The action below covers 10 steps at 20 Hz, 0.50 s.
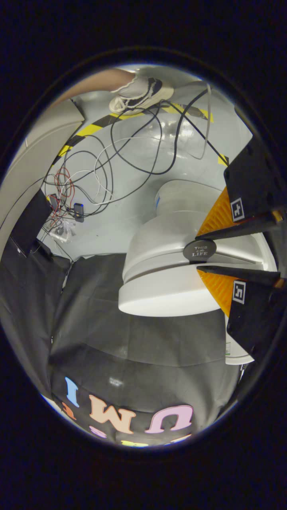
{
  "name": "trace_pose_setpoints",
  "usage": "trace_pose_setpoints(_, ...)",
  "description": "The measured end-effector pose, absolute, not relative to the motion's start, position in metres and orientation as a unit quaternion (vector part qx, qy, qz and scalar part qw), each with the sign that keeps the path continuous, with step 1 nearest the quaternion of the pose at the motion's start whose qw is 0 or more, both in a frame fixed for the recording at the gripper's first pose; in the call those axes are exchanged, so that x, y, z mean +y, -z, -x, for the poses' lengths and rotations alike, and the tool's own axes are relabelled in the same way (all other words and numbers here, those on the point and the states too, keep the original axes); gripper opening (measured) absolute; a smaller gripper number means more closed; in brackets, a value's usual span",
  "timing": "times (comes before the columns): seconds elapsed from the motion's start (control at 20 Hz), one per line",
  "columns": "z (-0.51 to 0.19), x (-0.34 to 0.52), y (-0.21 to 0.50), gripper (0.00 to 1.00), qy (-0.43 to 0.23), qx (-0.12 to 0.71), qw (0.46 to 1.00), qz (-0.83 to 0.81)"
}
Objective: Open the toilet lid.
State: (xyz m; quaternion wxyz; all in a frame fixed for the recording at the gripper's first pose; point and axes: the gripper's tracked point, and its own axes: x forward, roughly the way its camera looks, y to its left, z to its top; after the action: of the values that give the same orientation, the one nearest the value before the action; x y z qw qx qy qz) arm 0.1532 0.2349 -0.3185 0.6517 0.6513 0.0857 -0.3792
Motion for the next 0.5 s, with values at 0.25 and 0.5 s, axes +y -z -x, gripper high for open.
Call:
trace_pose_setpoints(0.25, -0.143, 0.233, 0.324, 0.1, 0.385, 0.09, 0.633, -0.665)
trace_pose_setpoints(0.5, -0.148, 0.234, 0.323, 0.1, 0.379, 0.102, 0.661, -0.64)
